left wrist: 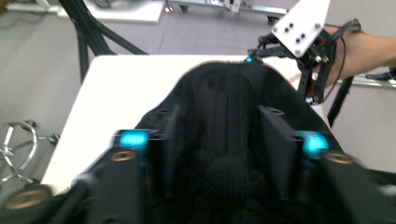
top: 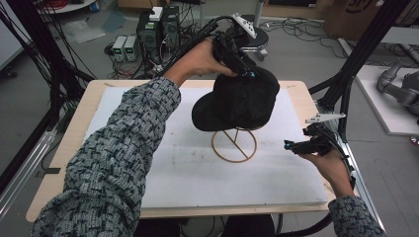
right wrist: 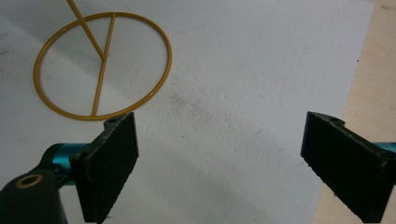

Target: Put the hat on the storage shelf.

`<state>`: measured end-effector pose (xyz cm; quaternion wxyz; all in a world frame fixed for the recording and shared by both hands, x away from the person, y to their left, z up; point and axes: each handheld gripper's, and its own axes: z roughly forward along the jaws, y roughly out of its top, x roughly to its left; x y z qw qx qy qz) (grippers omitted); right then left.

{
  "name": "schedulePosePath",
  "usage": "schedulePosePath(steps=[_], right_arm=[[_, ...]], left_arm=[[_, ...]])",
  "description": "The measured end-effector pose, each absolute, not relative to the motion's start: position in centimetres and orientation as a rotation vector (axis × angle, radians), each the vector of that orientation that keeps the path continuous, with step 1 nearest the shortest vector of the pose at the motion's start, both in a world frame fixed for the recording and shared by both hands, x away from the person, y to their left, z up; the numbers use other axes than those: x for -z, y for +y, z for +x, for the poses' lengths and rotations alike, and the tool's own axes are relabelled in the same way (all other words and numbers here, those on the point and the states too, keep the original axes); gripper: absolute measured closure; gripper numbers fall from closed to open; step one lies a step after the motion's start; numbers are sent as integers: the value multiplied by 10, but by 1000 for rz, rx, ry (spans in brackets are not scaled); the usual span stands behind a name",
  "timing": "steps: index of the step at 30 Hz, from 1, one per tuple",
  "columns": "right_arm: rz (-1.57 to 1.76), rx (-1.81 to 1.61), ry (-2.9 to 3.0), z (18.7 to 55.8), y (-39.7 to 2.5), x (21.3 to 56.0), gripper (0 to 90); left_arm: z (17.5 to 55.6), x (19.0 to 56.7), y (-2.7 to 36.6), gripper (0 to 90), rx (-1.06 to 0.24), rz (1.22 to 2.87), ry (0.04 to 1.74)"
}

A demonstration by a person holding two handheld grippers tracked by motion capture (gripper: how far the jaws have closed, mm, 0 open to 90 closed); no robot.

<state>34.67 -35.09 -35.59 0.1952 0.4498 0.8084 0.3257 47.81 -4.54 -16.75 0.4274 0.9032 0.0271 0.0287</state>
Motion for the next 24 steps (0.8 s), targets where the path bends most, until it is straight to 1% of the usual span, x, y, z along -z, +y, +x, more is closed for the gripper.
schedulePosePath(steps=[1, 2, 3, 4, 11, 16, 19, 20, 21, 24], right_arm=[[1258, -913, 2266, 347, -351, 355, 109], [1258, -913, 2266, 347, -351, 355, 109], [1262, -916, 2261, 346, -351, 355, 109], [1265, -913, 2261, 346, -352, 355, 109], [1264, -913, 2264, 345, -350, 355, 109], [1262, -912, 2266, 346, -349, 354, 109], [1261, -906, 2266, 346, -349, 353, 109], [1268, -906, 2263, 346, -350, 353, 109], [1272, -907, 2263, 346, -350, 353, 109], [1266, -907, 2263, 348, -349, 352, 109]], left_arm=[[478, 167, -45, 447, -78, 2261, 73], [478, 167, -45, 447, -96, 2262, 97], [479, 167, -44, 405, -91, 2260, 113], [479, 166, -41, 391, -101, 2267, 113], [479, 164, -35, 384, -104, 2268, 127], [480, 166, -25, 380, -122, 2298, 147], [481, 169, -11, 361, -146, 2341, 178], [481, 169, -11, 361, -146, 2341, 178], [480, 171, 1, 361, -168, 2321, 207], [482, 173, 12, 358, -155, 2331, 251]])
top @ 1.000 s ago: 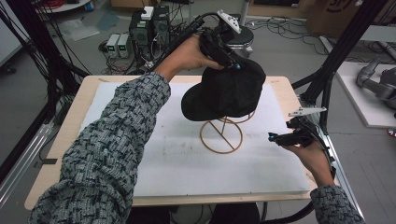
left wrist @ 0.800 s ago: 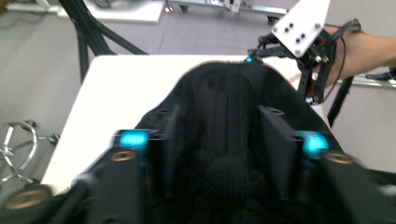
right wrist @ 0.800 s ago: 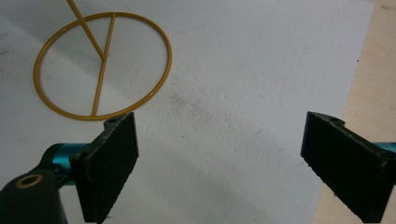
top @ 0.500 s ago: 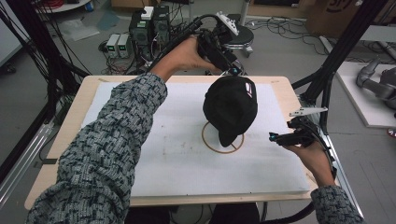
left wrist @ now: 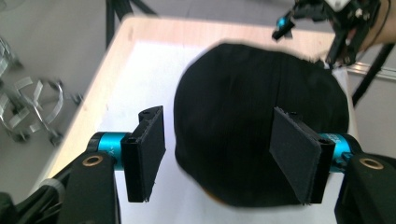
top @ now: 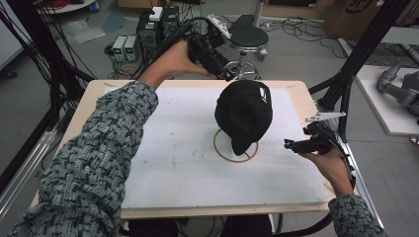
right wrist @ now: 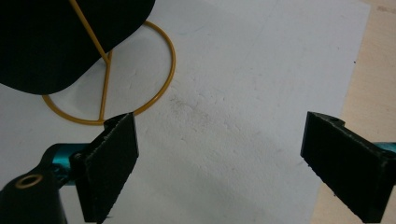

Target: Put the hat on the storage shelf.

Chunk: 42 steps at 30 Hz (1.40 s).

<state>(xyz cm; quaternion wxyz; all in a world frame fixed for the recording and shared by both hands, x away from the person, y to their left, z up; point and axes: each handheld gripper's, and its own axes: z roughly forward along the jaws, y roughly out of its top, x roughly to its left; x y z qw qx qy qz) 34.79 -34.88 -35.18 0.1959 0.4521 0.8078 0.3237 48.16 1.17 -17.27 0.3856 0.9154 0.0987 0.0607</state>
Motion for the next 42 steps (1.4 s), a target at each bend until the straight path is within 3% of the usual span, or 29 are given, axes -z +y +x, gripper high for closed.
schedulePosePath(steps=[13, 28, 37, 42], right_arm=[[1231, -893, 2296, 356, -333, 349, 109], [1267, -869, 2299, 366, -330, 346, 109], [1269, -874, 2304, 372, -330, 352, 109], [1264, -869, 2307, 371, -329, 352, 109]], left_arm=[[466, 190, 94, 350, -259, 2376, 431], [428, 242, 226, 327, -369, 2313, 733], [416, 286, 267, 228, -456, 2255, 943], [413, 292, 275, 217, -477, 2246, 967]])
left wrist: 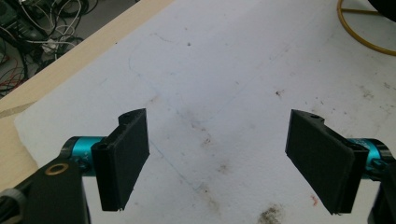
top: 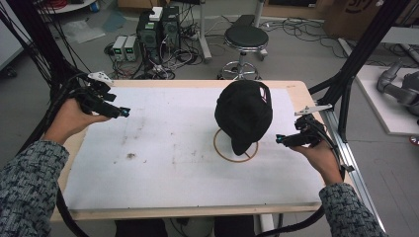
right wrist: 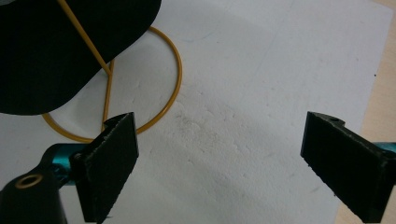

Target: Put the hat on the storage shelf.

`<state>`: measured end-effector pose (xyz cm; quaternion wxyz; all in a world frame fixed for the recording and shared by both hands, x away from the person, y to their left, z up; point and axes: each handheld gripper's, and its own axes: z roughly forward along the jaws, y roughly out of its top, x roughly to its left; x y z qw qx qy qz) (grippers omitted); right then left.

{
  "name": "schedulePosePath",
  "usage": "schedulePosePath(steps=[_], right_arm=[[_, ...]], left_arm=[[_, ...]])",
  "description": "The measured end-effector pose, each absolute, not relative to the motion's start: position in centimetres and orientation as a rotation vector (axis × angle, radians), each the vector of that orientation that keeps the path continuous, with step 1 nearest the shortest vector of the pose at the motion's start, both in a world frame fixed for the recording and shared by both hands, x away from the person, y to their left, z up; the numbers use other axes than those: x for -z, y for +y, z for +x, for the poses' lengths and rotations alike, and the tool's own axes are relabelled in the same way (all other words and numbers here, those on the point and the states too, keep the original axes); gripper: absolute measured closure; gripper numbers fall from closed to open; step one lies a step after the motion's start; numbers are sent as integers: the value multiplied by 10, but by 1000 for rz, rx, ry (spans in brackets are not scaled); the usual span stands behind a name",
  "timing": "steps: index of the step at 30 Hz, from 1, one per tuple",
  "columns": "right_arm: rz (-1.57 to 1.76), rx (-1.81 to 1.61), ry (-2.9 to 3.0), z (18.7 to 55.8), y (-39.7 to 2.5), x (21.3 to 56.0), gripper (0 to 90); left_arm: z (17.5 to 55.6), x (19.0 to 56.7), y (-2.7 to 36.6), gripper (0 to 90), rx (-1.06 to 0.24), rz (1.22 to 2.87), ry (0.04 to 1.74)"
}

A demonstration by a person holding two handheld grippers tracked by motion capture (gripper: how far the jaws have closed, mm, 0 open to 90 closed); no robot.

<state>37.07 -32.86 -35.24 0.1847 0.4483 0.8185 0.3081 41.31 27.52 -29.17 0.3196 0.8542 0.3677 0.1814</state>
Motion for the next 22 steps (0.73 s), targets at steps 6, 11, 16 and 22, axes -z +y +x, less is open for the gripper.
schedulePosePath(steps=[6, 11, 16, 22], right_arm=[[1253, -862, 2314, 372, -324, 350, 109], [1250, -865, 2316, 372, -321, 350, 109], [1244, -864, 2318, 372, -318, 349, 109], [1229, -867, 2320, 371, -318, 348, 109]], left_arm=[[410, 290, 277, 204, -486, 2248, 957], [409, 289, 279, 202, -492, 2243, 956], [409, 288, 278, 200, -495, 2246, 951], [408, 292, 277, 190, -495, 2242, 955]])
